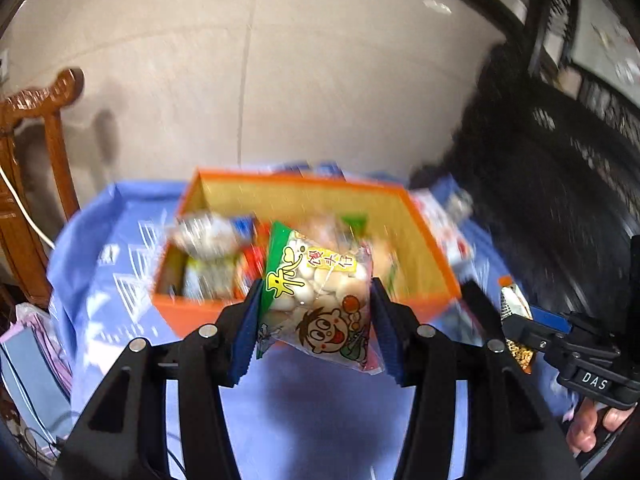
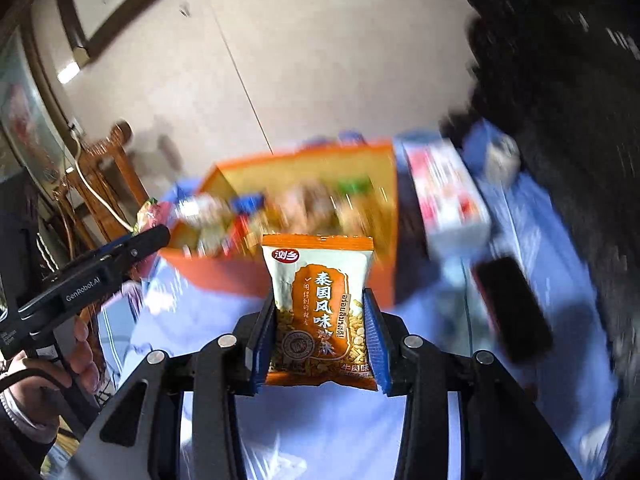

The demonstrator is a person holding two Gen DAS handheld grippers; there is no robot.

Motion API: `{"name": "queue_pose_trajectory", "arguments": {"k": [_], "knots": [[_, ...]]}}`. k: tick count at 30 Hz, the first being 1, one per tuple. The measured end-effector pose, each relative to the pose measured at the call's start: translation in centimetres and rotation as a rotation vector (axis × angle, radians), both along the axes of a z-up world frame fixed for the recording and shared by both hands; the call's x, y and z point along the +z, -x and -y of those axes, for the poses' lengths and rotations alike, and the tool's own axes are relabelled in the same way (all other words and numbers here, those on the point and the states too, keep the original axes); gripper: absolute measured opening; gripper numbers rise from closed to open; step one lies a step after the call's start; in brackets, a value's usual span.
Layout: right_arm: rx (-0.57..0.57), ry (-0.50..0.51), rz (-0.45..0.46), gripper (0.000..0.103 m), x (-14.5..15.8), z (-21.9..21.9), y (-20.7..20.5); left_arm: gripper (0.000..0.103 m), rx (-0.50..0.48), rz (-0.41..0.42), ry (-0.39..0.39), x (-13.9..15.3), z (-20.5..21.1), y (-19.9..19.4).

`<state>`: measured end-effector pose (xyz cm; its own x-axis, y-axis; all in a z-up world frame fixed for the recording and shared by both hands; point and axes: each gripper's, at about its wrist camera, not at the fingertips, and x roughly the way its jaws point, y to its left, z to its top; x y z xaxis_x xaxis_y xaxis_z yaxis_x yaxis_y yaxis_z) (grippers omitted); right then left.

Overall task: Organize snacks
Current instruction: 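Lift both bags over the orange box and release them inside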

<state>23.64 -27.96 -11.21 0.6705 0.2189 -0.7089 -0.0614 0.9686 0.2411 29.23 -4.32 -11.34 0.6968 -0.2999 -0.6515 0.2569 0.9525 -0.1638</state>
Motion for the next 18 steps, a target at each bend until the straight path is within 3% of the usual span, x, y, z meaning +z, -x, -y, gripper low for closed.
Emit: {"name": "queue_pose_trajectory", "arguments": {"k": [7,9,10,11,12,18], "knots": [[0.041,0.034,0.097,0.041,3.8,-1.3,-6.9,0.051,0.034,0.065,-0.029,4.3,0.2,-5.3],[0.043,0.04,0.11,0.045,4.4,-1.9,-8.7,0.063,0.055,0.065,-0.051,5.0,0.7,-6.9],[0.043,0.047,0.107,0.068,4.4,-2.1,-9.6,0.071,0.075,0.059,-0.064,5.2,0.7,-7.5],[0.034,0.057,0.092,0.086,4.5,-2.4,-10.5,0.094,0.095,0.049,-0.077,5.3,0.7,-8.1],[0.012,0.07,0.085,0.099,4.6,-2.5,-10.9,0.099,0.133,0.032,-0.095,5.4,0.5,-8.6],[0.0,0.124,0.069,0.1,4.5,-3.6,-10.4,0.099,0.189,-0.053,-0.079,4.5,-1.3,-8.4]]}}
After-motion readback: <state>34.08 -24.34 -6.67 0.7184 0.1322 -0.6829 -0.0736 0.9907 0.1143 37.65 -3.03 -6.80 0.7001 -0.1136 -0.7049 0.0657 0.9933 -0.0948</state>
